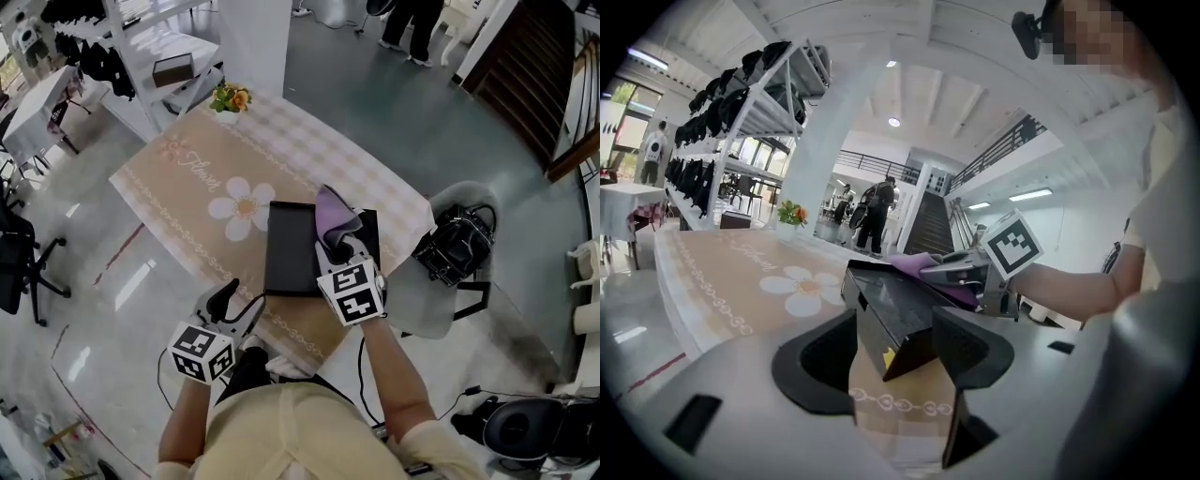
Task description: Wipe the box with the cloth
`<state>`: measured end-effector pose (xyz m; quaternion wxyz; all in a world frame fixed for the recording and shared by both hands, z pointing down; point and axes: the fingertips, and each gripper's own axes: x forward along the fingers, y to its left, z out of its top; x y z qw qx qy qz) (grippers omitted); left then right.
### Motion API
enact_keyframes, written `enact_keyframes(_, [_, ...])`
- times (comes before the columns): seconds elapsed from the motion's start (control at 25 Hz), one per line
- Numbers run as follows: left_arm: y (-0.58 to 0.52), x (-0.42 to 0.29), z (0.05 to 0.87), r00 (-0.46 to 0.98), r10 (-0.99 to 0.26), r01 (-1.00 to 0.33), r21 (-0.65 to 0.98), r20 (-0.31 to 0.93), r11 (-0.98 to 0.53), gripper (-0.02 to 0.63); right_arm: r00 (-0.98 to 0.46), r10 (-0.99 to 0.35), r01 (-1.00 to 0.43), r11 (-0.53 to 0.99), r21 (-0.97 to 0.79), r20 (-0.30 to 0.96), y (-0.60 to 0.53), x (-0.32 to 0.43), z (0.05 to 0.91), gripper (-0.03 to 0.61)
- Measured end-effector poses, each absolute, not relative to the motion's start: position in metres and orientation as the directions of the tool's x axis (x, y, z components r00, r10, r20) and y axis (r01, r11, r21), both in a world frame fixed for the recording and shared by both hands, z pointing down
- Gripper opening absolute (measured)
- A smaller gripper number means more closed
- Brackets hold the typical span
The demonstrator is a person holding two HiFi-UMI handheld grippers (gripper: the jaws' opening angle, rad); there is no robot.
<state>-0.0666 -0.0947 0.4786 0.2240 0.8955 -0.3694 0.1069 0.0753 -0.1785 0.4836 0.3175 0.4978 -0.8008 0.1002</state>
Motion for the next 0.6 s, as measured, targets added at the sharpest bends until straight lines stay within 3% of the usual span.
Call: enact_keyframes(0.6, [-0.098, -0.079, 0.483, 0.677, -0.637, -0.736, 0.332, 0.368, -0.59, 0.253, -0.336, -0.663, -0.787, 0.588, 0.187, 0.669, -0.172, 0.046, 0.496, 0.055])
